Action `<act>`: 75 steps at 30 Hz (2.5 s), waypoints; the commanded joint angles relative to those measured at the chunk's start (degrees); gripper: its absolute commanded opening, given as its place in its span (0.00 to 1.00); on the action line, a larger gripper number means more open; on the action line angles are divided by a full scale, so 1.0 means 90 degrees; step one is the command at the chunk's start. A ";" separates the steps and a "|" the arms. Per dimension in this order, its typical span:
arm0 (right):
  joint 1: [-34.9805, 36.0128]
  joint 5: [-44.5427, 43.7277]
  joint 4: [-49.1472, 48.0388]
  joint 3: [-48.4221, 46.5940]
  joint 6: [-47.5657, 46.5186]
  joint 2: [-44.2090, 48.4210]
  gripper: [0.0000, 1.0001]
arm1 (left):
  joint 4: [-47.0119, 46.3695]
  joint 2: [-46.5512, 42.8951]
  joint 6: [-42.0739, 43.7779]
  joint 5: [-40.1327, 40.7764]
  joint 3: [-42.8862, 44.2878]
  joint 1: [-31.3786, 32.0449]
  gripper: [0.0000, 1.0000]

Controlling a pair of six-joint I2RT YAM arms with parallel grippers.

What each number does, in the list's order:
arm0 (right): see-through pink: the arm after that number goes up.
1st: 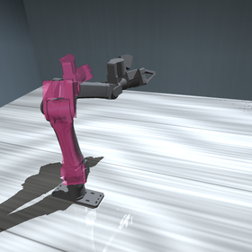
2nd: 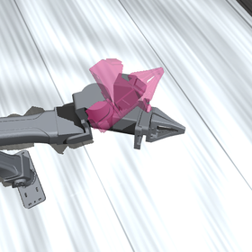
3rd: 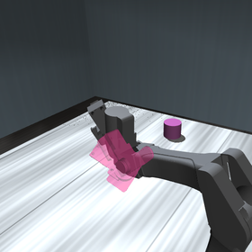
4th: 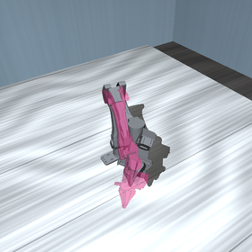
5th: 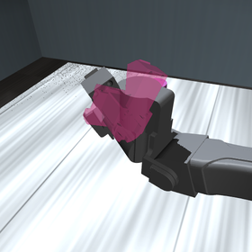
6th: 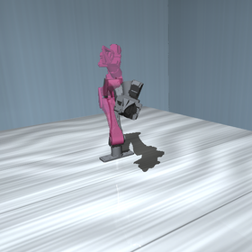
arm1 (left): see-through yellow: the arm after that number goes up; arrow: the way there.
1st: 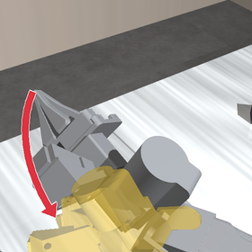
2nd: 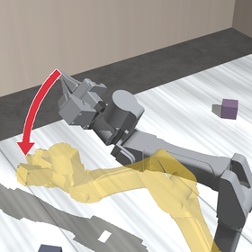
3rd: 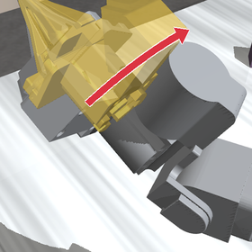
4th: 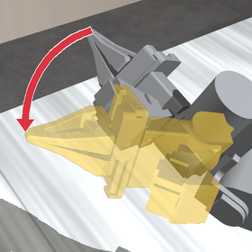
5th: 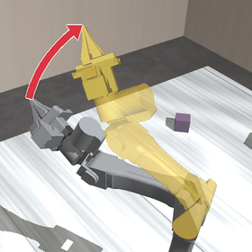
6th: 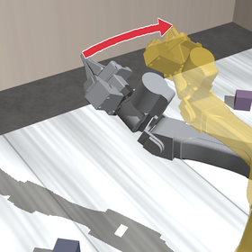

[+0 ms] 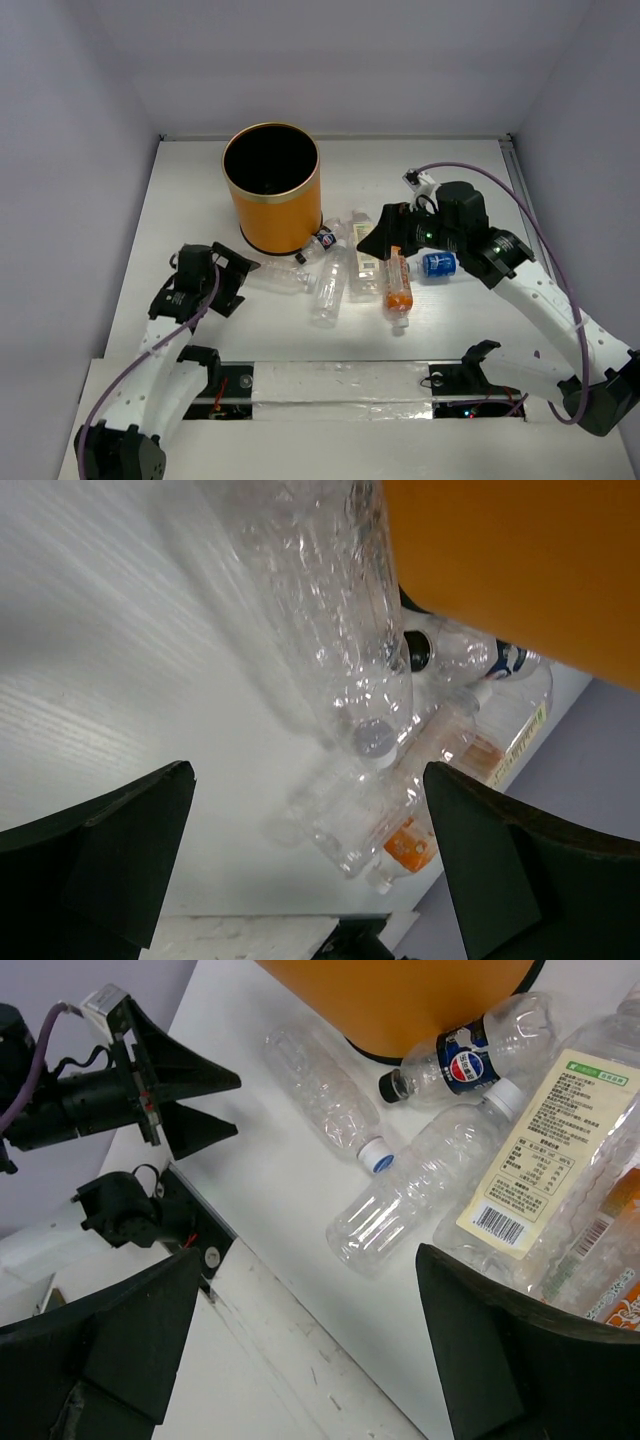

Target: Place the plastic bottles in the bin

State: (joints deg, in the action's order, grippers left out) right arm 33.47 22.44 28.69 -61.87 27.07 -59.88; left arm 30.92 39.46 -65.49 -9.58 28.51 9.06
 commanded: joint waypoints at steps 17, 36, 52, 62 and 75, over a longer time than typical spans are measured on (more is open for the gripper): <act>0.0060 0.0290 -0.0092 0.0116 -0.0390 -0.0154 0.99 | -0.2194 0.2382 0.0617 0.1192 0.0279 0.0116 0.99; 0.0060 -0.0811 -0.0317 0.0546 -0.0381 -0.0641 0.90 | -0.2762 0.3135 0.0412 0.1583 0.0211 0.0302 0.75; -0.0204 -0.2473 0.0201 -0.1113 -0.0918 -0.2896 1.00 | -0.1434 0.1447 0.1027 0.1934 0.0269 0.0302 0.38; -0.0204 -0.2552 0.0357 -0.1505 -0.1162 -0.3991 1.00 | -0.0047 0.0284 0.1749 0.1856 0.1401 0.0302 0.36; -0.0204 -0.2239 0.0328 -0.1612 -0.1152 -0.4675 0.96 | 0.0490 0.0243 0.2257 0.1260 0.3819 0.0302 0.29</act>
State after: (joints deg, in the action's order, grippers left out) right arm 31.88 0.84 32.25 -74.22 17.30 -101.38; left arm 35.79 40.82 -48.01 2.61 54.30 11.55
